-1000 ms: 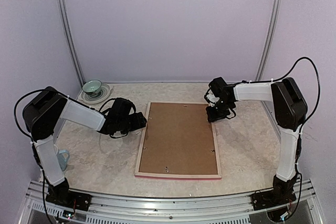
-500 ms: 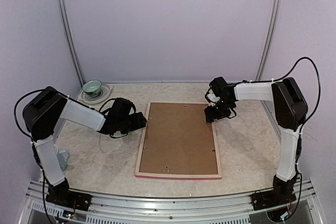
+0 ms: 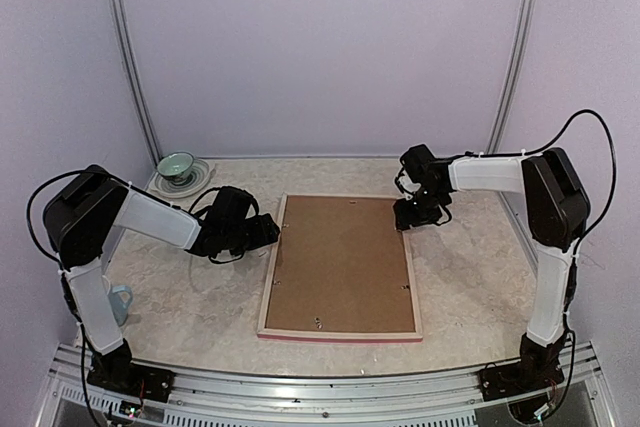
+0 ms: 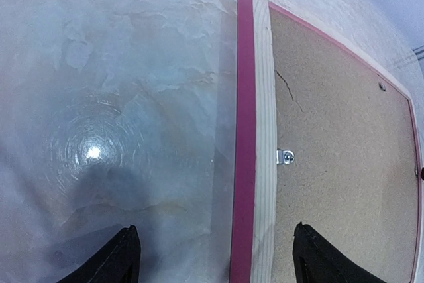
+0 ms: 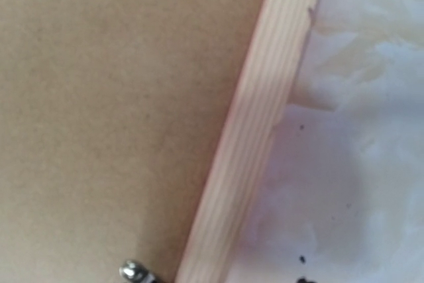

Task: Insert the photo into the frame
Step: Press the fastener onto the backboard.

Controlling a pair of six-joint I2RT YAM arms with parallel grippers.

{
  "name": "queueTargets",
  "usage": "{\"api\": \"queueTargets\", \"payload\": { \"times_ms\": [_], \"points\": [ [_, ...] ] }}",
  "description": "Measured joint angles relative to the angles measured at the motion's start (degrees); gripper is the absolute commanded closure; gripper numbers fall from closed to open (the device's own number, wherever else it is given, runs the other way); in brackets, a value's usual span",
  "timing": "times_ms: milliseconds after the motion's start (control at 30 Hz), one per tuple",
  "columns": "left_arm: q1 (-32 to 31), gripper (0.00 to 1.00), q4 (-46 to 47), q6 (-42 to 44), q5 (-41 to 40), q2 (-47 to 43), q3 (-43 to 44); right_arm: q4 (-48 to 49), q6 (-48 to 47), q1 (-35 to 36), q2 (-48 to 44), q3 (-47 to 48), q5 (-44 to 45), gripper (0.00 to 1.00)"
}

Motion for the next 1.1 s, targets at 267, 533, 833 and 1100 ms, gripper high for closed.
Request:
{"api": "queueTargets", "payload": {
  "times_ms": [267, 533, 833, 1100],
  "points": [
    [0.00, 0.22, 0.00, 0.00, 0.00, 0.00, 0.00, 0.55, 1.53, 0.00, -0.55, -0.92, 0.59, 0.49],
    [-0.26, 0.21, 0.26, 0.02, -0.07, 0.11, -0.02, 1.95, 3.26, 0.39, -0.96, -3.69, 0.37, 0.52],
    [-0.50, 0.32, 2.49, 0.20, -0.37, 1.25, -0.24, 3.26, 4.66, 0.92, -0.98, -4.00, 0.81, 0.56],
    [-0.72, 0.34, 4.68, 1.09, -0.63, 2.34, -0.11, 3.43, 4.90, 0.96, -0.96, -4.00, 1.18, 0.56]
  ]
}}
